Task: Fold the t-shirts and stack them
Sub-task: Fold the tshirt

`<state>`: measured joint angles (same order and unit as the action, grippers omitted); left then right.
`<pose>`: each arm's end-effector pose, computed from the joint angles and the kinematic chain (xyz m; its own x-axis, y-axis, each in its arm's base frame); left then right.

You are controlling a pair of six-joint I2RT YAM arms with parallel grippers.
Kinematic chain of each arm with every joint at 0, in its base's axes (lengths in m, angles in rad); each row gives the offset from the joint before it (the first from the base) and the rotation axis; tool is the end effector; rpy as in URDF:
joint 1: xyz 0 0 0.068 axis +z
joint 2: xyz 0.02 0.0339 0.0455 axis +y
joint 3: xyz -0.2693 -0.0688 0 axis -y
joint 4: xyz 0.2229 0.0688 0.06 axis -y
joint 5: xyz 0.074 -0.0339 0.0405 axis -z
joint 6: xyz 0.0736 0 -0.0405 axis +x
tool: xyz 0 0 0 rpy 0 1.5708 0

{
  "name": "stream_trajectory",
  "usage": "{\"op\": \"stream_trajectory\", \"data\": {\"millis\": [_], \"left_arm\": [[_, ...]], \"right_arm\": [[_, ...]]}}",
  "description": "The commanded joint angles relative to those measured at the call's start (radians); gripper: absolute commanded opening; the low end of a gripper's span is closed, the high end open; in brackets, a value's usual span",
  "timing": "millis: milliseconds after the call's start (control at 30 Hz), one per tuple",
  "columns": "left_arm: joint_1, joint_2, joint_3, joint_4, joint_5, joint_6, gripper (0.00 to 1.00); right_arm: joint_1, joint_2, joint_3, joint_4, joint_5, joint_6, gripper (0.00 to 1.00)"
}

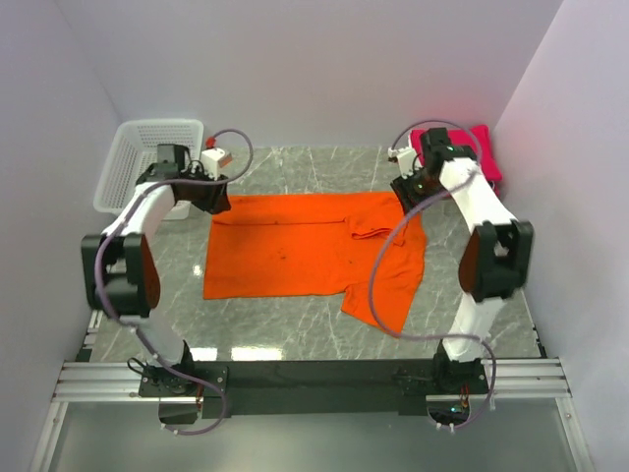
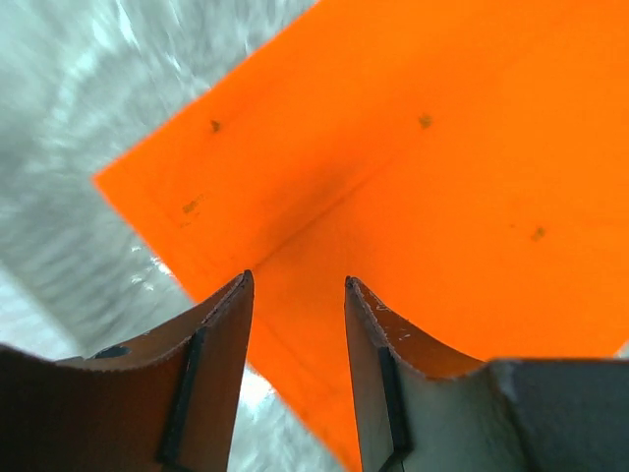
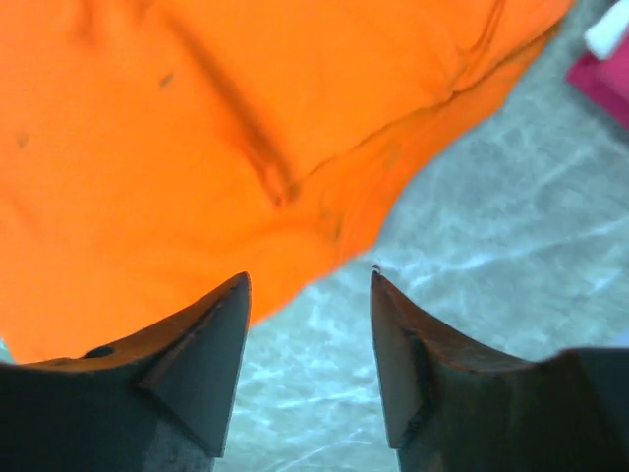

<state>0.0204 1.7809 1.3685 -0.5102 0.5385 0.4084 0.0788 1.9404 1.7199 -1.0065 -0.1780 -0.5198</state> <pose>0.3879 -0.0298 0.2331 -0.6155 0.3285 -0.7165 0.5846 0.8000 -0.1354 0.3950 0.0443 0.2365 -0.7466 -0.5493 -0.3753 -0.5851 0.8107 -0.0227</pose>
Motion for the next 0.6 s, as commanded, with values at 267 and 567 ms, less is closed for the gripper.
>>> {"op": "stream_trajectory", "data": {"millis": [267, 567], "left_arm": [[0.122, -0.248, -0.279, -0.218, 0.137, 0.366, 0.47], [0.122, -0.38, -0.516, -0.182, 0.029, 0.523, 0.48]], "right_arm": [[0.088, -0.388, -0.574, 0.084, 0.026, -0.246, 0.53], [0.13, -0.405, -0.767, 0.253, 0.1, -0.272, 0.57]]}}
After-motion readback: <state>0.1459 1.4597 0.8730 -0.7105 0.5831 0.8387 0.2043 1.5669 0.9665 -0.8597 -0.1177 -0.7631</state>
